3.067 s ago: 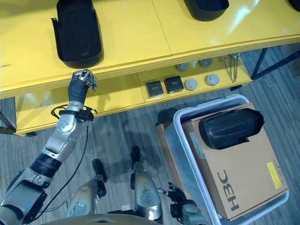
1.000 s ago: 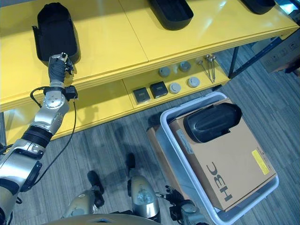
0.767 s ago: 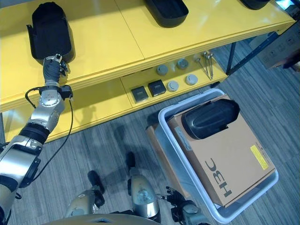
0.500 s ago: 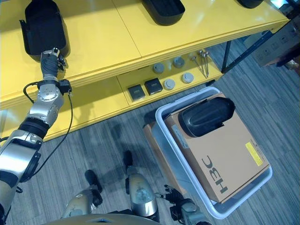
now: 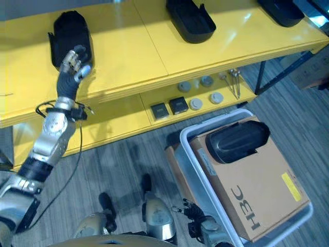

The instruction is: Move parts from the plastic box to the shelf.

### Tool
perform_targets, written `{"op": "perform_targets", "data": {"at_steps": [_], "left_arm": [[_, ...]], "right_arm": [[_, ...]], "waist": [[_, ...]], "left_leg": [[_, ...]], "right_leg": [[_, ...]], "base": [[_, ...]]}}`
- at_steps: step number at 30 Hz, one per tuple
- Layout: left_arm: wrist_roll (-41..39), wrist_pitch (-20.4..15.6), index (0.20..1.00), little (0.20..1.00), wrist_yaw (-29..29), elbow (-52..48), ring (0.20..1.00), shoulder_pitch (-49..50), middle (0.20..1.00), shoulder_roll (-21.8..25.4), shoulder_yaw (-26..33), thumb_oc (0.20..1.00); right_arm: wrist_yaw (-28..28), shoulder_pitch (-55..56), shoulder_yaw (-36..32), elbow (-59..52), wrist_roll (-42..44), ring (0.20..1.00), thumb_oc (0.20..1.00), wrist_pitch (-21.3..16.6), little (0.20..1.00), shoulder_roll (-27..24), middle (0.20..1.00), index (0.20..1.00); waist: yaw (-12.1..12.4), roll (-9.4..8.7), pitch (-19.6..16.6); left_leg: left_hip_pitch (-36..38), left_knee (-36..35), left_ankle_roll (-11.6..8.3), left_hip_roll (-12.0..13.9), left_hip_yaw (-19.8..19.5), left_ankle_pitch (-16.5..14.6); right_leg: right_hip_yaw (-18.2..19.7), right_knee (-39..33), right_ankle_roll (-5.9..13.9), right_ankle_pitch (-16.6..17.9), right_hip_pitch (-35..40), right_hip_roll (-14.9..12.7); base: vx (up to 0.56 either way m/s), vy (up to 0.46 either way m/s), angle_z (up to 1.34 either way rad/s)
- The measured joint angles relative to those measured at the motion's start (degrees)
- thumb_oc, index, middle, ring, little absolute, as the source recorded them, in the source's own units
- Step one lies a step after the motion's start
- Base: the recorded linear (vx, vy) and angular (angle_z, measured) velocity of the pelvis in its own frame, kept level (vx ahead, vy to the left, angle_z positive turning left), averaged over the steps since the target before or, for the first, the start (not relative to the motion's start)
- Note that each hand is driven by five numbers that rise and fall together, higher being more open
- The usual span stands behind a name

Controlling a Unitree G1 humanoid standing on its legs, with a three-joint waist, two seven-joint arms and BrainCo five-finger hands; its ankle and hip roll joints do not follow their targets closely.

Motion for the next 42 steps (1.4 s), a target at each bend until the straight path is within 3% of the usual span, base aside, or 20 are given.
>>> {"op": "perform_targets", "data": {"at_steps": [5,9,11,12,15,18,20,21,22,25,28,30,32,33,34,35,36,38,40,42], "left_arm": [[0.0,3.8,1.0,1.0,-6.2,-3.0,1.0,11.5,1.0,-0.8,0.1,1.0],[-0.3,6.7,1.0,1.0,-12.8,-2.1,1.0,21.5,1.0,-0.8,-2.1,1.0],[-1.3,7.3,1.0,1.0,-15.0,-1.0,1.0,24.3,1.0,0.7,-3.3,1.0],[-1.3,7.3,1.0,1.0,-15.2,-0.6,1.0,24.7,1.0,1.4,-4.2,1.0],[-1.2,6.5,1.0,1.0,-14.7,1.3,1.0,25.4,1.0,1.9,-4.9,1.0],[-1.3,5.5,1.0,1.0,-13.8,6.6,1.0,26.8,1.0,2.3,-4.7,1.0],[-1.6,5.2,1.0,1.0,-13.8,13.0,1.0,28.7,1.0,2.5,-4.2,1.0],[-1.2,5.3,1.0,1.0,-13.9,15.4,1.0,29.4,1.0,3.3,-4.3,1.0],[-0.4,5.0,1.0,1.0,-13.7,18.8,1.0,29.2,1.0,2.9,-4.4,1.0],[0.0,5.4,1.0,1.0,-12.4,24.4,1.0,29.3,1.0,-0.5,-5.8,1.0],[2.8,5.3,1.0,1.0,-8.7,31.4,1.0,26.5,1.0,-6.4,-5.4,1.0],[5.8,6.3,1.0,1.0,-5.0,43.9,1.0,22.9,1.0,-10.3,-4.3,1.0],[6.5,6.8,1.0,1.0,-3.7,46.7,1.0,22.6,1.0,-11.2,-4.2,1.0],[7.3,6.2,1.0,1.0,-2.0,54.6,1.0,21.0,1.0,-12.8,-2.5,1.0],[7.8,6.9,1.0,1.0,0.0,60.0,1.0,22.6,1.0,-12.6,1.6,1.0],[8.3,6.9,1.0,1.0,1.1,63.2,1.0,23.1,1.0,-12.1,3.8,1.0],[8.9,7.0,1.0,1.0,2.0,63.9,1.0,23.8,1.0,-12.2,5.0,1.0],[10.9,6.0,1.0,1.0,2.4,64.0,1.0,25.2,1.0,-11.8,5.0,1.0],[11.4,4.9,1.0,1.0,2.3,67.4,1.0,25.9,1.0,-11.9,4.2,1.0],[12.3,4.7,1.0,1.0,2.4,67.4,1.0,25.2,1.0,-11.6,3.5,1.0]], "right_arm": [[-1.2,0.4,-4.5,0.3,0.0,1.0,1.0,1.5,1.0,0.3,1.0,1.0],[-3.8,2.7,-9.8,0.9,1.3,1.0,1.0,3.9,1.0,0.9,1.0,1.0],[-4.9,3.7,-12.1,4.4,2.2,1.0,1.0,3.9,1.0,2.4,1.0,1.0],[-4.9,3.2,-12.3,5.3,2.2,1.0,1.0,4.1,1.0,2.6,1.0,1.0],[-4.9,1.5,-10.9,7.5,2.2,1.0,1.0,4.0,1.0,3.0,1.0,1.0],[-6.4,1.9,-10.3,7.6,2.8,1.0,1.0,3.2,1.0,2.6,1.0,1.0],[-6.4,1.5,-10.3,9.2,2.7,1.0,1.0,2.5,1.0,2.2,1.0,1.0],[-6.4,2.4,-10.2,9.4,2.7,1.0,1.0,2.1,1.0,2.1,1.0,1.0],[-6.4,2.8,-9.6,10.4,2.8,1.0,1.0,1.7,1.0,1.7,1.0,1.0],[-6.7,3.3,-8.7,11.9,2.8,1.0,1.0,0.7,1.0,-1.2,1.0,1.0],[-7.1,6.6,-9.2,11.9,2.8,1.0,1.0,0.7,1.0,-1.1,1.0,1.0],[-7.3,6.6,-9.3,11.7,2.8,1.0,1.0,0.8,1.0,0.0,1.0,1.0],[-7.3,6.7,-9.6,11.4,2.6,1.0,1.0,0.8,1.0,0.1,1.0,1.0],[-7.5,6.2,-11.6,11.9,2.2,1.0,1.0,1.1,1.0,0.5,1.0,1.0],[-7.6,5.0,-11.7,12.4,2.1,1.0,1.0,1.0,1.0,0.3,1.0,1.0],[-7.6,3.8,-11.4,14.0,1.7,1.0,1.0,0.7,1.0,-0.1,1.0,1.0],[-7.6,2.9,-10.4,14.7,1.1,1.0,1.0,0.7,1.0,-1.3,1.0,1.0],[-8.5,0.5,-10.3,17.7,0.6,1.0,1.0,0.7,1.0,-2.9,1.0,1.0],[-8.8,-3.6,-8.7,18.0,0.7,1.0,1.0,0.7,1.0,-3.7,1.0,1.0],[-9.4,-5.0,-8.8,17.8,0.8,1.0,1.0,1.0,1.0,-3.5,1.0,1.0]], "waist": [[1.4,2.31,-2.5],[1.6,2.19,-4.2],[1.7,1.46,-4.8],[2.1,1.8,-5.0],[4.5,3.58,-5.0],[5.7,2.84,-5.7],[6.9,3.31,-5.9],[6.6,2.18,-6.4],[6.7,1.44,-6.6],[4.5,5.3,-6.5],[0.7,6.51,-7.4],[-0.5,5.8,-8.6],[-2.1,5.07,-8.7],[-1.9,4.2,-9.1],[-0.8,2.95,-9.6],[2.0,2.24,-9.7],[2.9,2.43,-9.6],[3.5,3.74,-9.8],[5.5,4.72,-9.9],[7.3,5.5,-8.2]], "left_leg": [[0.8,-0.2,0.56,-1.4,-0.2,-0.9],[3.2,-2.5,1.05,-3.4,-0.2,-1.1],[3.7,-3.2,1.83,-4.6,2.4,-0.3],[3.5,-3.2,2.91,-4.0,5.7,0.3],[2.6,-3.0,3.8,-1.1,15.1,-0.1],[4.1,-3.0,3.64,0.2,24.2,-1.0],[5.6,-1.7,2.41,2.6,29.0,-1.2],[5.2,0.1,0.81,3.2,28.1,-2.4],[4.6,2.8,-0.73,4.0,26.5,-3.4],[2.6,5.7,-2.09,7.4,17.0,-4.2],[4.0,6.1,-3.67,10.8,17.0,-3.4],[4.0,6.7,-4.26,12.5,19.0,-3.3],[3.9,7.1,-4.29,12.8,19.3,-2.2],[3.7,9.1,-5.82,13.6,19.2,-0.8],[3.3,14.9,-8.17,15.5,12.2,3.1],[0.1,22.0,-7.19,16.0,3.2,6.1],[-4.4,27.3,-9.02,16.2,-5.8,5.0],[-8.8,19.0,-9.22,12.8,-11.3,2.6],[-7.1,-3.9,-9.6,8.4,-12.5,3.7],[-9.3,-4.1,-9.01,8.6,-13.1,6.9]], "right_leg": [[0.0,0.0,1.29,-0.7,0.7,-1.3],[0.4,0.6,2.51,-2.0,0.7,-2.9],[-0.4,0.3,4.12,-3.1,-0.5,-4.2],[-4.0,-0.5,5.81,-4.9,-1.2,-5.2],[-20.1,7.7,6.56,-5.5,-6.5,-9.6],[-28.4,14.7,8.4,-6.9,-6.5,-16.8],[-32.5,21.4,8.33,-9.1,-5.4,-18.2],[-32.3,21.0,8.21,-9.2,-3.2,-18.3],[-31.3,17.3,4.16,-8.8,-1.7,-16.4],[-28.1,14.8,2.16,-8.6,-0.9,-10.9],[-27.6,18.0,1.16,-12.4,-1.8,-8.3],[-25.7,22.2,-0.66,-15.4,-4.3,-7.8],[-24.9,25.5,-1.04,-17.4,-6.9,-7.6],[-23.9,27.9,-2.44,-19.5,-8.5,-7.5],[-21.2,26.5,-3.6,-20.0,-8.2,-5.6],[-17.0,23.6,-5.81,-18.0,-7.0,-3.5],[-16.2,19.8,-6.16,-15.4,-5.5,-2.3],[-13.9,13.1,-5.46,-12.5,-2.9,-0.1],[-10.7,7.3,-3.96,-11.8,-1.5,1.5],[-11.1,6.7,-5.34,-9.6,-0.6,1.8]], "base": [[-0.03,0.134,0.03],[0.0,0.121,-0.11],[-0.23,0.082,-0.66],[-0.24,0.025,-1.23],[-0.15,-0.035,-1.49],[-0.17,-0.058,-1.59],[-0.03,-0.2,-1.6],[0.04,-0.271,-1.38],[0.07,-0.306,-1.05],[0.09,-0.277,-0.8],[0.18,-0.352,-0.21],[0.14,-0.209,-0.41],[0.19,-0.21,-0.35],[0.19,-0.207,-0.94],[0.15,-0.161,-1.62],[0.1,-0.032,-1.89],[0.02,0.091,-1.33],[0.13,0.327,-0.86],[0.2,0.371,-1.19],[0.13,0.231,-0.92]]}}
